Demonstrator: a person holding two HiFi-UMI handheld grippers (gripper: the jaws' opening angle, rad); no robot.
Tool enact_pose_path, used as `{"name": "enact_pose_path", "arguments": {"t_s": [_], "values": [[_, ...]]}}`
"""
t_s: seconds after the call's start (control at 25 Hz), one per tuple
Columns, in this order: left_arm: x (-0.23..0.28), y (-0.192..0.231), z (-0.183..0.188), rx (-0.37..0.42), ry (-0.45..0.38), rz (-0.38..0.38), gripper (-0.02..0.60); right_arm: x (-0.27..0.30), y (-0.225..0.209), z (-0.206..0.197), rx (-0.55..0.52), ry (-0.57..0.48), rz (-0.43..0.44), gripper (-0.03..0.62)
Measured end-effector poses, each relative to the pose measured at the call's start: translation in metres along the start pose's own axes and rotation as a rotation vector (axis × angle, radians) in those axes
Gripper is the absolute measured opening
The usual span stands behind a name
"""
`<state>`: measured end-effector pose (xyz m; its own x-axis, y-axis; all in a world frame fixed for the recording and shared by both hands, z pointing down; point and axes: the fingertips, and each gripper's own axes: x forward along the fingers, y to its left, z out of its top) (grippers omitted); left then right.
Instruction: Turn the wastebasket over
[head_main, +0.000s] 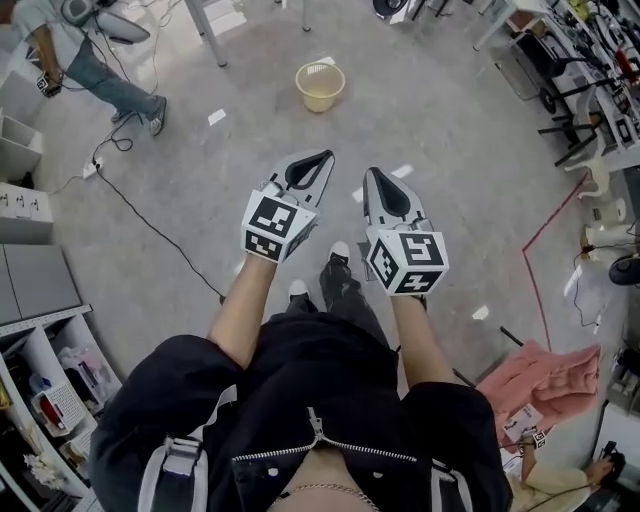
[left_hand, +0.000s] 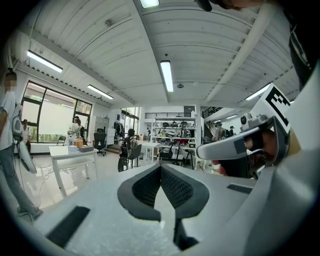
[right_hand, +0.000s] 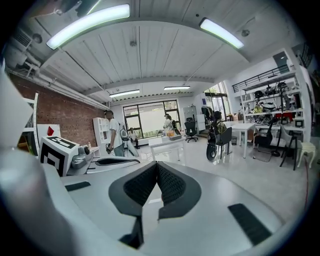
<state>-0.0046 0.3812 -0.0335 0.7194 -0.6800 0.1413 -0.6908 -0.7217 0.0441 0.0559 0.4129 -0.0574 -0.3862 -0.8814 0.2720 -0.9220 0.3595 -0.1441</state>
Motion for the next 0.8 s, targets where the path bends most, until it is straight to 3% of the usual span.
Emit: {"name": "enact_pose_path", "arguments": {"t_s": [0.28,0.8], "values": [[0.043,0.038,0.011,0.009,0.016,0.065,0.005,0.051,-0.031,0.020,0.029,-0.010,0.061,0.011],[0.139,0.040,0.033,0.020,0.033,0.101,0.005,0.093,-0.112,0.046,0.065,-0.014,0.123,0.011]]}}
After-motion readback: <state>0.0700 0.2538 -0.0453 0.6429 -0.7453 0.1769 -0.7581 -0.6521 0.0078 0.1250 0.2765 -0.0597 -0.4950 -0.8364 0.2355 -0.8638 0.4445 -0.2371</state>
